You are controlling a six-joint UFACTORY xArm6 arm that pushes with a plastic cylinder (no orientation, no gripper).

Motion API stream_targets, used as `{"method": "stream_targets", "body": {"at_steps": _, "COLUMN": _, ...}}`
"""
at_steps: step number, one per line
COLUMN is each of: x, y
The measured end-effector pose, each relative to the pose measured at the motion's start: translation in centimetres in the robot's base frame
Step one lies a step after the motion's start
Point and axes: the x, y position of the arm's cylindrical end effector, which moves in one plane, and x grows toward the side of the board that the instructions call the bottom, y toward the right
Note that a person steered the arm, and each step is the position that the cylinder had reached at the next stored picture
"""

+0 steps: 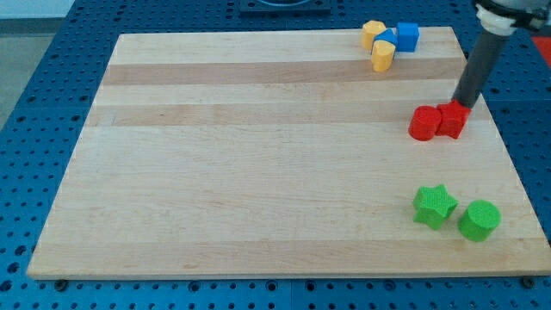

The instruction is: Push the red blocks above the green blocks

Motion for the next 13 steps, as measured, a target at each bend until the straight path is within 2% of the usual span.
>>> {"method": "stream_targets", "body": {"at_steps": 3, "x": 0.5, "y": -5.3}}
{"method": "stream_targets", "body": {"at_steps": 4, "x": 2.3, "y": -6.8}}
{"method": "stream_targets", "body": {"at_steps": 6, "x": 9.2, "y": -7.8}}
{"method": "stream_targets", "body": {"at_steps": 7, "x": 10.2, "y": -7.7}}
{"method": "stream_targets", "body": {"at_steps": 8, "x": 10.4, "y": -7.9}}
{"method": "stream_targets", "body": {"at_steps": 10, "x": 10.6, "y": -18.1}}
{"method": "stream_targets", "body": {"at_steps": 11, "x": 8.3, "y": -21.2}}
{"method": "stream_targets", "body": {"at_steps": 13, "x": 7.0, "y": -14.8}}
